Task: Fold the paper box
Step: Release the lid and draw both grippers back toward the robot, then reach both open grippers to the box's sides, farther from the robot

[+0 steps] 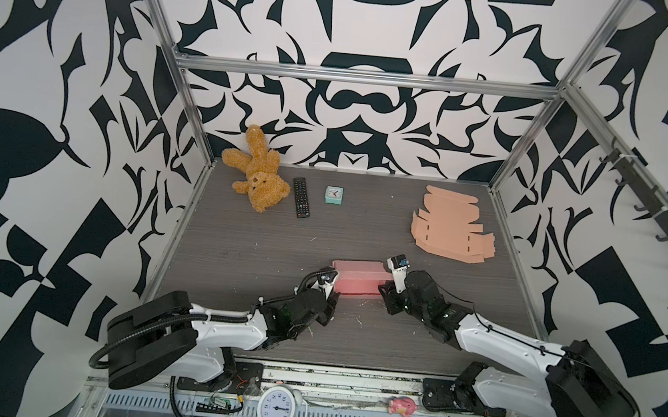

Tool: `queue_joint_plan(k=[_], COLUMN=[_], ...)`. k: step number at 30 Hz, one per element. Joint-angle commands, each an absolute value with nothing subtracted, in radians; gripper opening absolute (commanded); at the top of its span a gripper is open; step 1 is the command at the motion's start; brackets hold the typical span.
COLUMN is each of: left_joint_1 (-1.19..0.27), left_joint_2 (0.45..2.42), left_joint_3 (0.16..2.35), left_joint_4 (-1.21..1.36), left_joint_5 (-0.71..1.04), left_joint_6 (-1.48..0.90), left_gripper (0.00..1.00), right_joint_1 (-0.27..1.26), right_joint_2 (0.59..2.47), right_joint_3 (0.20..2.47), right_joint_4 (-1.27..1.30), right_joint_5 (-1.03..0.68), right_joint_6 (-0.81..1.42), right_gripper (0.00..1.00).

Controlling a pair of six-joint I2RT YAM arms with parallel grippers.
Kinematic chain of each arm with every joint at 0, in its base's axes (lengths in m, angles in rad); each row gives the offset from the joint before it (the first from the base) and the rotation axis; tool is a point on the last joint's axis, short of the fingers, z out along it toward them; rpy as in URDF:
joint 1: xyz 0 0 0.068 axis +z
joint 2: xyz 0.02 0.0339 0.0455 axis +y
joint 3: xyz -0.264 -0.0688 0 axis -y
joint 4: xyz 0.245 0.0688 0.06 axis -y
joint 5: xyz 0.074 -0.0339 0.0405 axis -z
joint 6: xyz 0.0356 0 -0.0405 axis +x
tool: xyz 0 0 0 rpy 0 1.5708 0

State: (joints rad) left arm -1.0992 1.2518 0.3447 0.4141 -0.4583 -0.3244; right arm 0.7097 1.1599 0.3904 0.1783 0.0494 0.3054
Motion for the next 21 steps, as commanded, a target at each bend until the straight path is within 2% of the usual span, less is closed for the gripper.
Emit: queue_joint_plan(k=[1, 6, 14, 18, 19, 21], left_joint_1=[-1.1, -1.1, -1.094, -1.079, -1.072, -1.051], left_joint_2=[1.178, 1.087, 0.965, 0.929, 0.923, 0.906], left_joint_3=[0.383, 0.453, 0.542, 0.585, 0.593, 0.612], left_joint_4=[0.187, -0.048, -0.302, -0.37, -0.379, -0.397], left_joint_5=[-0.391, -0.328, -0.255, -0.227, -0.219, -0.196], left_joint_6=[-0.413, -0.473, -0.533, -0.551, -0.555, -0.558], left_gripper=[0.58, 0.7, 0.84, 0.84, 0.88, 0.89], right_joint_1=[0.716, 0.718, 0.721, 0.721, 0.721, 0.72], right_joint_2=[1.103, 1.026, 0.88, 0.818, 0.814, 0.807], right_joint_3=[0.377, 0.368, 0.418, 0.48, 0.5, 0.534], right_joint_4=[0.175, 0.132, -0.04, -0.162, -0.189, -0.236], right_joint_5=[0.058, 0.048, 0.032, 0.032, 0.03, 0.016], right_joint_6=[0.339, 0.363, 0.427, 0.465, 0.47, 0.481], right_gripper=[0.42, 0.51, 0.55, 0.56, 0.56, 0.56])
